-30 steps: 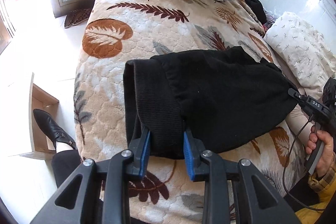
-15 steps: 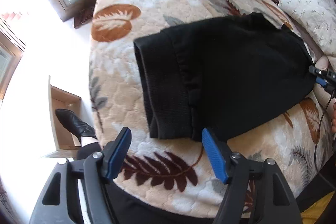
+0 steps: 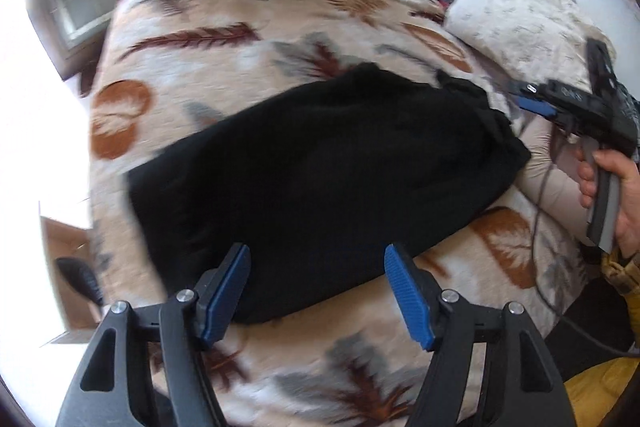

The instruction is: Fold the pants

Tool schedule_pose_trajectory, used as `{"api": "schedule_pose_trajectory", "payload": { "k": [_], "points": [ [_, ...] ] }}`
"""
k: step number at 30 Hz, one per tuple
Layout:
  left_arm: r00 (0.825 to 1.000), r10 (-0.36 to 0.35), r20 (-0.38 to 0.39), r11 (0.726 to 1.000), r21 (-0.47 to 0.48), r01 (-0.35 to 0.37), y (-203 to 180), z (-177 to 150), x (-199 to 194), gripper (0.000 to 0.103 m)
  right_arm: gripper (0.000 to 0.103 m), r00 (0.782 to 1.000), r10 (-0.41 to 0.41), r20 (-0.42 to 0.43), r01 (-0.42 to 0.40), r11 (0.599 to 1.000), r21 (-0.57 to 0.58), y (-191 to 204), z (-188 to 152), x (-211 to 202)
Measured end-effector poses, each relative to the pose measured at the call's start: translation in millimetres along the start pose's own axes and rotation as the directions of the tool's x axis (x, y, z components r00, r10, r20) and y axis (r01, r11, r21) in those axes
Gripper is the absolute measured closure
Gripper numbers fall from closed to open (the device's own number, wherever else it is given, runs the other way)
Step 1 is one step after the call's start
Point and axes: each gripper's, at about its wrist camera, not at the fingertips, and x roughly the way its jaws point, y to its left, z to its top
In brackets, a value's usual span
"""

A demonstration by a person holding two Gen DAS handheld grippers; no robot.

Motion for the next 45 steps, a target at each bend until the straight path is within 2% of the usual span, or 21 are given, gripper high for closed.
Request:
{"api": "schedule_pose_trajectory", "payload": {
  "k": [3, 5, 7, 9, 10, 11, 12, 13, 16, 19, 20, 21, 22, 24, 27, 30, 35, 39, 40, 44, 45],
  "points": [
    [0.995, -0.096, -0.008, 0.994, 0.055, 0.096, -36.2, 18.0, 32.6, 0.032, 0.052, 0.994, 0.087, -0.068, -0.086, 0.996, 0.019, -2.5, 20.3, 30.4],
    [0.987, -0.156, -0.038, 0.986, 0.054, 0.158, -54.0, 27.2, 59.1, 0.032, 0.053, 0.979, 0.138, -0.153, -0.141, 0.990, -0.012, 4.5, 32.0, 60.9],
    [0.983, -0.171, -0.073, 0.983, 0.050, 0.175, -66.3, 31.1, 82.6, 0.035, 0.053, 0.980, 0.069, -0.185, -0.085, 0.993, -0.081, 14.9, 39.3, 82.1],
    [0.982, -0.154, -0.106, 0.986, 0.052, 0.160, -72.6, 29.8, 101.1, 0.038, 0.053, 0.981, 0.005, -0.193, -0.034, 0.989, -0.147, 25.4, 42.3, 97.3],
    [0.986, -0.139, -0.095, 0.987, 0.072, 0.146, -75.2, 27.4, 103.6, 0.038, 0.057, 0.979, -0.031, -0.200, -0.004, 0.984, -0.175, 28.8, 42.4, 104.2],
    [0.988, -0.133, -0.083, 0.986, 0.092, 0.140, -77.1, 25.2, 102.2, 0.038, 0.065, 0.976, -0.077, -0.203, 0.035, 0.978, -0.204, 30.8, 41.5, 111.3],
    [0.988, -0.129, -0.084, 0.984, 0.109, 0.138, -78.6, 23.8, 101.0, 0.038, 0.089, 0.971, -0.118, -0.206, 0.068, 0.970, -0.232, 31.0, 39.4, 117.3],
    [0.988, -0.130, -0.084, 0.983, 0.117, 0.139, -79.3, 22.5, 99.1, 0.038, 0.092, 0.973, -0.116, -0.198, 0.068, 0.969, -0.237, 29.1, 37.8, 117.8],
    [0.986, -0.142, -0.085, 0.982, 0.109, 0.151, -78.0, 21.7, 95.9, 0.038, 0.093, 0.990, -0.078, -0.120, 0.044, 0.964, -0.263, 19.8, 34.3, 92.9],
    [0.987, -0.129, -0.097, 0.985, 0.105, 0.139, -82.3, 26.2, 93.1, 0.039, 0.094, 0.993, -0.073, -0.097, 0.045, 0.964, -0.261, -1.4, 38.8, 62.4],
    [0.988, -0.129, -0.090, 0.985, 0.103, 0.138, -84.9, 28.5, 89.4, 0.041, 0.094, 0.992, -0.080, -0.099, 0.052, 0.965, -0.256, -13.4, 39.9, 50.5],
    [0.987, -0.137, -0.080, 0.984, 0.101, 0.145, -87.6, 31.6, 84.4, 0.051, 0.094, 0.991, -0.087, -0.104, 0.058, 0.966, -0.253, -20.7, 40.5, 43.7],
    [0.987, -0.144, -0.071, 0.984, 0.100, 0.151, -92.7, 34.6, 80.5, 0.055, 0.093, 0.990, -0.092, -0.111, 0.062, 0.967, -0.249, -29.4, 41.0, 36.2],
    [0.987, -0.154, -0.053, 0.981, 0.113, 0.159, -106.7, 41.2, 75.7, 0.055, 0.093, 0.983, -0.116, -0.141, 0.078, 0.966, -0.248, -46.3, 39.8, 24.2],
    [0.980, -0.185, -0.073, 0.969, 0.152, 0.194, -135.8, 51.7, 82.6, 0.055, 0.093, 0.970, -0.169, -0.173, 0.121, 0.958, -0.259, -62.2, 36.7, 17.9],
    [0.971, -0.211, -0.109, 0.954, 0.192, 0.229, -165.1, 60.3, 98.4, 0.055, 0.093, 0.957, -0.223, -0.187, 0.163, 0.943, -0.289, -72.9, 27.8, 13.6],
    [0.956, -0.228, -0.185, 0.933, 0.240, 0.269, -200.1, 58.7, 120.9, 0.055, 0.093, 0.938, -0.250, -0.239, 0.179, 0.943, -0.280, -90.9, 9.0, 5.7],
    [0.967, -0.182, -0.178, 0.926, 0.299, 0.229, -222.6, 53.2, 129.1, 0.049, 0.093, 0.922, -0.261, -0.284, 0.187, 0.947, -0.262, -100.2, -2.9, -2.7],
    [0.967, -0.184, -0.179, 0.925, 0.301, 0.232, -223.6, 50.7, 129.2, 0.049, 0.093, 0.923, -0.256, -0.287, 0.182, 0.948, -0.260, -100.5, -3.3, -4.7],
    [0.963, -0.194, -0.188, 0.931, 0.275, 0.241, -222.0, 56.7, 127.2, 0.049, 0.090, 0.951, -0.184, -0.248, 0.125, 0.964, -0.236, -97.1, 8.3, -4.6],
    [0.964, -0.191, -0.184, 0.932, 0.274, 0.237, -222.9, 60.2, 129.4, 0.049, 0.075, 0.957, -0.167, -0.239, 0.114, 0.969, -0.218, -97.5, 11.5, -1.7]
  ]
}}
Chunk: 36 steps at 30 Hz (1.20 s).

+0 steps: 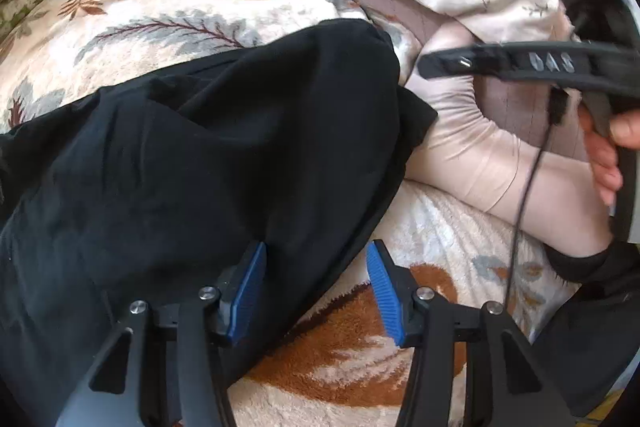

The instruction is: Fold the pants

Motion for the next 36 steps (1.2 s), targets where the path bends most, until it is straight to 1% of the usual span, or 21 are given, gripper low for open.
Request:
{"api": "schedule_pose_trajectory", "payload": {
  "k": [1, 3, 8, 9, 10, 11, 12, 15, 18, 20, 21, 22, 23, 24, 25, 27, 29, 31, 32, 34, 36],
  "points": [
    [1.000, 0.011, 0.004, 1.000, 0.001, -0.011, 0.3, 0.1, 0.2, 0.049, 0.055, 1.000, -0.002, 0.023, 0.002, 1.000, 0.015, -1.2, 4.3, 2.4],
    [1.000, 0.025, -0.001, 1.000, -0.002, -0.025, -1.3, -0.8, 3.9, 0.049, 0.037, 0.997, -0.035, 0.068, 0.033, 0.999, 0.020, -0.5, 11.0, 8.9],
    [0.999, 0.033, 0.009, 0.999, -0.001, -0.033, -2.1, -1.8, 9.9, 0.049, 0.040, 0.995, -0.001, 0.104, 0.002, 1.000, -0.009, 2.2, 27.3, 33.1],
    [1.000, 0.025, 0.010, 1.000, -0.013, -0.025, -0.3, -1.8, 9.4, 0.049, 0.048, 0.995, 0.026, 0.095, -0.023, 0.999, -0.037, 4.8, 29.5, 37.2],
    [1.000, 0.014, 0.013, 1.000, -0.028, -0.013, 1.9, -1.7, 8.8, 0.049, 0.063, 0.996, 0.022, 0.082, -0.017, 0.998, -0.054, 8.1, 30.7, 41.8],
    [1.000, 0.006, 0.016, 0.999, -0.040, -0.006, 3.4, -2.0, 7.7, 0.049, 0.069, 0.998, 0.002, 0.066, 0.002, 0.997, -0.072, 11.7, 30.7, 45.0],
    [1.000, 0.007, 0.017, 0.999, -0.050, -0.006, 4.0, -2.4, 6.5, 0.050, 0.082, 0.998, -0.002, 0.062, 0.008, 0.995, -0.096, 16.9, 29.3, 45.0],
    [1.000, 0.006, 0.017, 0.998, -0.068, -0.005, 3.8, -4.7, -0.2, 0.051, 0.086, 0.996, -0.061, 0.062, 0.070, 0.986, -0.149, 32.2, 21.1, 28.7],
    [0.999, 0.003, 0.043, 0.998, -0.070, 0.000, 4.1, -7.8, -10.5, 0.051, 0.086, 0.991, -0.127, 0.041, 0.132, 0.977, -0.165, 38.7, 9.7, 6.9],
    [0.999, 0.022, 0.033, 0.997, -0.072, -0.020, 6.5, -8.4, -8.6, 0.051, 0.084, 0.984, -0.176, -0.007, 0.170, 0.962, -0.215, 43.8, -1.0, 8.5],
    [0.999, 0.036, 0.009, 0.996, -0.077, -0.035, 8.3, -8.3, -2.6, 0.051, 0.078, 0.980, -0.201, 0.003, 0.196, 0.951, -0.241, 44.1, -4.3, 12.0],
    [0.999, 0.042, -0.006, 0.996, -0.074, -0.042, 9.1, -9.8, 2.4, 0.050, 0.067, 0.973, -0.232, 0.015, 0.228, 0.935, -0.271, 45.0, -6.9, 17.2],
    [0.999, 0.048, 0.003, 0.997, -0.063, -0.048, 7.7, -10.6, 2.4, 0.050, 0.065, 0.962, -0.274, 0.003, 0.262, 0.917, -0.301, 44.7, -8.4, 26.1],
    [0.999, 0.052, 0.008, 0.997, -0.052, -0.052, 5.6, -12.0, 0.6, 0.049, 0.065, 0.959, -0.283, -0.018, 0.265, 0.917, -0.297, 41.3, -8.7, 29.7],
    [0.999, 0.054, 0.008, 0.998, -0.044, -0.053, 4.6, -13.6, -1.5, 0.049, 0.065, 0.965, -0.261, -0.036, 0.242, 0.931, -0.274, 36.7, -8.1, 28.7],
    [0.999, 0.039, 0.009, 0.998, -0.045, -0.039, 5.5, -14.1, -5.6, 0.049, 0.065, 0.974, -0.227, -0.021, 0.217, 0.950, -0.226, 29.9, -2.5, 16.6],
    [0.999, 0.030, 0.024, 0.997, -0.067, -0.028, 11.6, -11.1, -12.2, 0.049, 0.059, 0.980, -0.199, 0.030, 0.201, 0.959, -0.199, 27.3, 7.6, 0.4],
    [0.998, 0.036, 0.050, 0.996, -0.080, -0.032, 18.7, -7.5, -21.0, 0.049, 0.048, 0.983, -0.163, 0.080, 0.175, 0.970, -0.171, 23.8, 17.9, -12.1],
    [0.997, 0.041, 0.061, 0.995, -0.089, -0.035, 22.7, -4.7, -24.5, 0.049, 0.048, 0.987, -0.130, 0.095, 0.145, 0.975, -0.167, 22.2, 22.7, -14.3],
    [0.996, 0.050, 0.070, 0.993, -0.107, -0.042, 31.6, 0.4, -29.8, 0.049, 0.048, 0.992, -0.078, 0.104, 0.097, 0.976, -0.193, 24.9, 29.4, -11.1],
    [0.994, 0.087, 0.072, 0.989, -0.124, -0.078, 43.8, 7.9, -31.8, 0.049, 0.048, 0.996, -0.051, 0.073, 0.068, 0.964, -0.258, 32.4, 33.9, 5.0]
  ]
}}
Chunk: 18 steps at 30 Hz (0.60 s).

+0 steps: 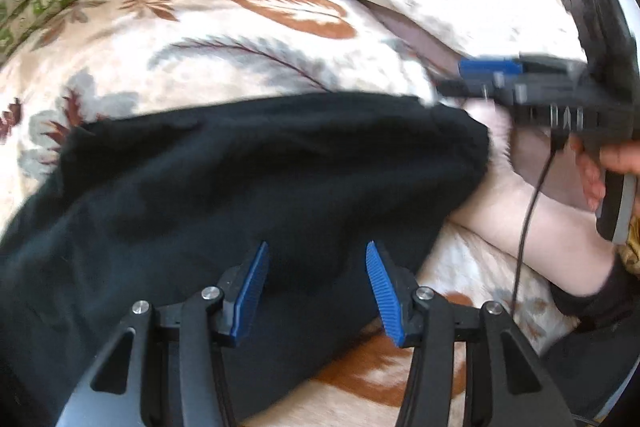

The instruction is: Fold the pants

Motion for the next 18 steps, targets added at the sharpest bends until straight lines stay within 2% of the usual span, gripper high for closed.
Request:
{"api": "schedule_pose_trajectory", "payload": {
  "k": [4, 5, 6, 8, 9, 11, 13, 17, 18],
  "points": [
    [0.999, 0.049, 0.008, 0.997, -0.054, -0.049, 28.3, 19.3, 2.0, 0.049, 0.049, 0.992, -0.017, -0.121, 0.013, 0.999, -0.038, 6.9, -5.7, 42.8],
    [0.998, 0.055, 0.006, 0.996, -0.067, -0.055, 35.5, 22.4, 2.0, 0.049, 0.053, 0.989, -0.010, -0.145, 0.006, 1.000, -0.029, 6.1, -9.2, 51.9],
    [0.998, 0.067, 0.002, 0.995, -0.076, -0.067, 41.1, 25.8, 4.5, 0.049, 0.068, 0.987, -0.006, -0.163, 0.003, 1.000, -0.020, 5.4, -12.2, 59.2],
    [0.995, 0.095, -0.002, 0.992, -0.088, -0.095, 53.6, 26.7, 0.6, 0.049, 0.083, 0.990, -0.007, -0.141, 0.006, 1.000, -0.006, 3.8, -11.7, 57.4],
    [0.996, 0.094, 0.004, 0.991, -0.095, -0.094, 56.6, 29.2, 0.9, 0.049, 0.087, 0.991, -0.007, -0.134, 0.007, 1.000, 0.000, 2.7, -10.4, 53.6],
    [0.995, 0.096, 0.026, 0.990, -0.104, -0.093, 63.2, 34.1, -4.6, 0.049, 0.088, 0.995, -0.040, -0.092, 0.042, 0.999, 0.014, 0.4, -7.3, 38.8],
    [0.993, 0.114, 0.036, 0.987, -0.122, -0.109, 69.9, 39.3, -6.0, 0.049, 0.088, 0.994, -0.087, -0.059, 0.086, 0.996, -0.020, 5.1, -5.4, 31.0],
    [0.984, 0.174, -0.041, 0.976, -0.126, -0.178, 78.8, 39.3, 24.3, 0.049, 0.088, 0.985, -0.161, -0.062, 0.156, 0.984, -0.086, 15.1, -9.6, 51.5],
    [0.983, 0.184, -0.023, 0.976, -0.115, -0.186, 77.6, 36.8, 27.1, 0.048, 0.085, 0.982, -0.179, -0.060, 0.171, 0.978, -0.117, 16.9, -12.6, 59.2]
  ]
}}
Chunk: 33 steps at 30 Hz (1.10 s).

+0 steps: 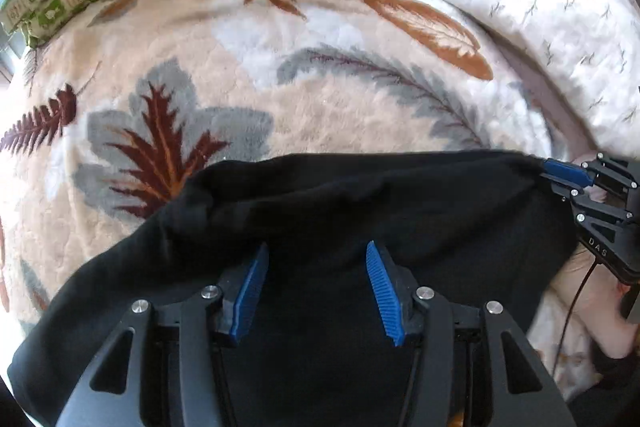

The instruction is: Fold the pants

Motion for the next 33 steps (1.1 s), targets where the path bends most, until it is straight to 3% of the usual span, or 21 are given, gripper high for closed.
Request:
{"api": "schedule_pose_trajectory", "payload": {
  "k": [4, 9, 14, 17, 21, 23, 27, 33],
  "points": [
    [0.999, 0.032, 0.026, 0.999, 0.030, -0.033, -8.3, -5.6, -3.3, 0.047, 0.072, 1.000, 0.011, 0.018, -0.011, 1.000, 0.004, -4.7, -2.8, 2.1],
    [0.992, -0.099, 0.079, 0.993, -0.054, 0.103, -0.7, -21.0, -27.7, 0.047, 0.071, 0.993, 0.102, 0.052, -0.108, 0.985, 0.138, -18.5, 1.6, -27.1],
    [0.990, -0.111, 0.085, 0.989, -0.089, 0.119, 9.3, -58.0, -25.4, 0.038, 0.071, 0.968, 0.249, 0.033, -0.251, 0.960, 0.124, 11.9, 0.9, -26.9],
    [0.984, -0.123, 0.127, 0.988, -0.076, 0.133, 14.5, -69.6, -24.8, 0.038, 0.071, 0.969, 0.241, -0.045, -0.236, 0.967, 0.100, 32.4, -7.4, 1.1],
    [0.975, -0.175, 0.135, 0.974, -0.122, 0.192, 28.4, -56.5, -37.8, 0.038, 0.069, 0.974, 0.225, 0.009, -0.224, 0.967, 0.122, 32.1, -3.6, -14.6],
    [0.975, -0.153, 0.159, 0.971, -0.159, 0.179, 43.3, -48.2, -44.1, 0.037, 0.067, 0.970, 0.237, 0.057, -0.241, 0.967, 0.087, 37.9, 6.0, -26.4],
    [0.982, -0.074, 0.176, 0.970, -0.216, 0.112, 72.3, -31.8, -43.5, 0.037, 0.045, 0.945, 0.294, 0.142, -0.303, 0.952, 0.045, 56.9, 30.4, -41.5],
    [0.991, 0.013, 0.134, 0.970, -0.244, 0.020, 97.4, -1.6, -10.5, 0.043, 0.045, 0.923, 0.359, 0.136, -0.367, 0.929, 0.038, 85.7, 39.5, -28.2]
  ]
}}
